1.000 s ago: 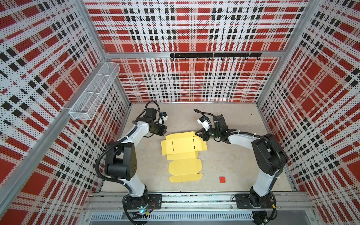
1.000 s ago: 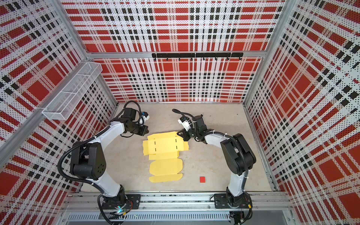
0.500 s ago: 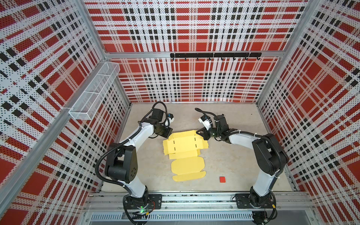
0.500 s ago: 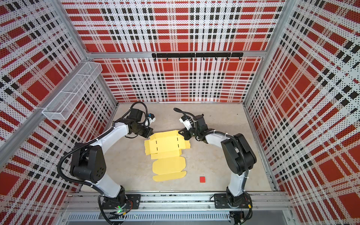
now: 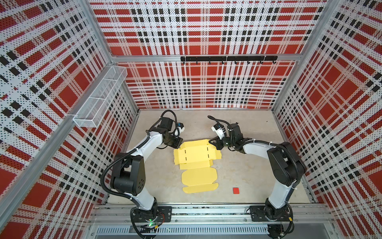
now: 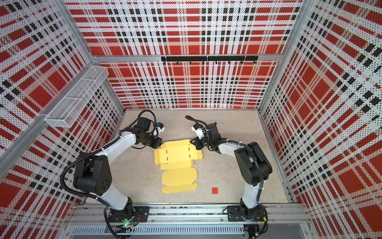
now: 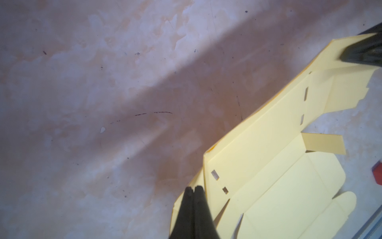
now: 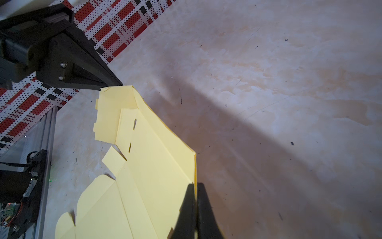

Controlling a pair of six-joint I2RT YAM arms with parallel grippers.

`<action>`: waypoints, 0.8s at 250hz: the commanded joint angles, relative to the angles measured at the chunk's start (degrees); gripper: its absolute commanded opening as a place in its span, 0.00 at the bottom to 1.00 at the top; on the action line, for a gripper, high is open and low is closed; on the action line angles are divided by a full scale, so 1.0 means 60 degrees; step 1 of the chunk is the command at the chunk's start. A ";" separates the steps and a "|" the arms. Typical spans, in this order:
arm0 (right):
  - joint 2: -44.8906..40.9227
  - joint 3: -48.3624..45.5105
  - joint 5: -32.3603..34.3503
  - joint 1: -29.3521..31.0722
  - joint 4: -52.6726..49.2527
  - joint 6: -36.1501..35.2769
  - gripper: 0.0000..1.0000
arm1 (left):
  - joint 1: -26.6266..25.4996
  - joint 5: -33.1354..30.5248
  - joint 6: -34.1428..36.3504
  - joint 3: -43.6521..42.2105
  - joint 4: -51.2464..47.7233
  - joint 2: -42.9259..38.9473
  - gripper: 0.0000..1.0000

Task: Fold the paper box

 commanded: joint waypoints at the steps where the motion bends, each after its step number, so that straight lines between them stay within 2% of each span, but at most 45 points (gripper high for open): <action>1: -0.0266 -0.0006 0.0023 -0.0041 0.0394 -0.0020 0.03 | -0.0264 0.0623 -0.0187 0.0043 -0.0046 0.0063 0.01; 34: -0.0339 -0.0178 -0.0151 -0.0041 0.0801 0.0120 0.03 | -0.0579 0.0706 -0.0160 -0.0057 0.0142 0.0067 0.01; 100: -0.0309 -0.0369 -0.0431 -0.0011 0.1228 0.0261 0.03 | -0.0458 0.0355 -0.0450 0.0044 0.0499 0.0551 0.01; 200: -0.0250 -0.0368 -0.0490 0.0089 0.1262 0.0366 0.03 | -0.0635 0.0451 -0.0896 0.0787 0.0288 0.1178 0.00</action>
